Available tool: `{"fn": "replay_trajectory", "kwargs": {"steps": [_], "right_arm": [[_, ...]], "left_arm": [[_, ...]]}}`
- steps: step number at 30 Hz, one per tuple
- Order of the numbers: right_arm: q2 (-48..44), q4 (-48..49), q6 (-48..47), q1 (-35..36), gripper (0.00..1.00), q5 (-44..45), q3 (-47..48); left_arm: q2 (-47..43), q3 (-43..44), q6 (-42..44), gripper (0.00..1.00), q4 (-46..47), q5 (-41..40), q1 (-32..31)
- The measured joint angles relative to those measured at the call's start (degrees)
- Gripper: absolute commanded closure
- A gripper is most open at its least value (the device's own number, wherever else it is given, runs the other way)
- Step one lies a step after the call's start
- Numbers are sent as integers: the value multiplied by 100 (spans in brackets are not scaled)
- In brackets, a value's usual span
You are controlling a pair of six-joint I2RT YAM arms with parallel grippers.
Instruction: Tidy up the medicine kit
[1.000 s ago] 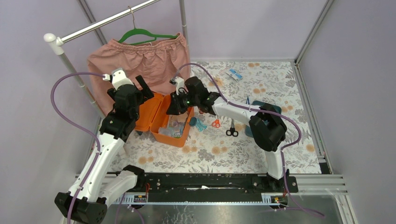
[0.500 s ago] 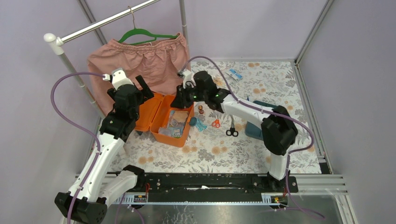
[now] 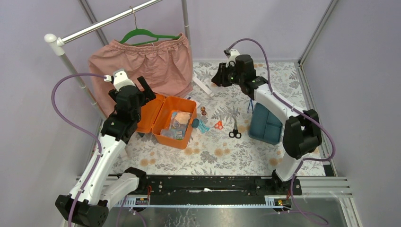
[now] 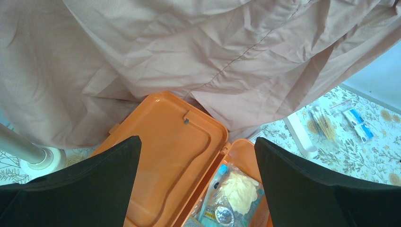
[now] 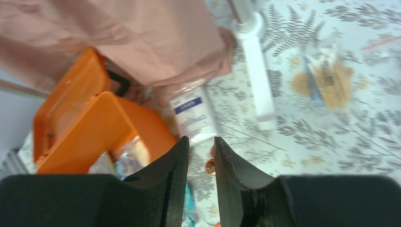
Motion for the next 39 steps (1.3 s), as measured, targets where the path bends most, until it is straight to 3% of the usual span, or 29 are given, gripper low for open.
{"fn": "replay_trajectory", "kwargs": {"steps": [10, 16, 23, 39], "right_arm": [[1965, -1961, -1025, -629, 58, 695, 2562], [2994, -2636, -1451, -835, 51, 896, 3456], [3738, -2933, -1923, -870, 44, 1075, 4133], [4664, -3132, -2354, -896, 43, 1281, 4721]], "left_arm": [[0, 0, 2, 1, 2, 4, 0], [0, 0, 2, 1, 2, 33, 0], [0, 0, 0, 1, 2, 57, 0], [0, 0, 2, 1, 4, 63, 0]]}}
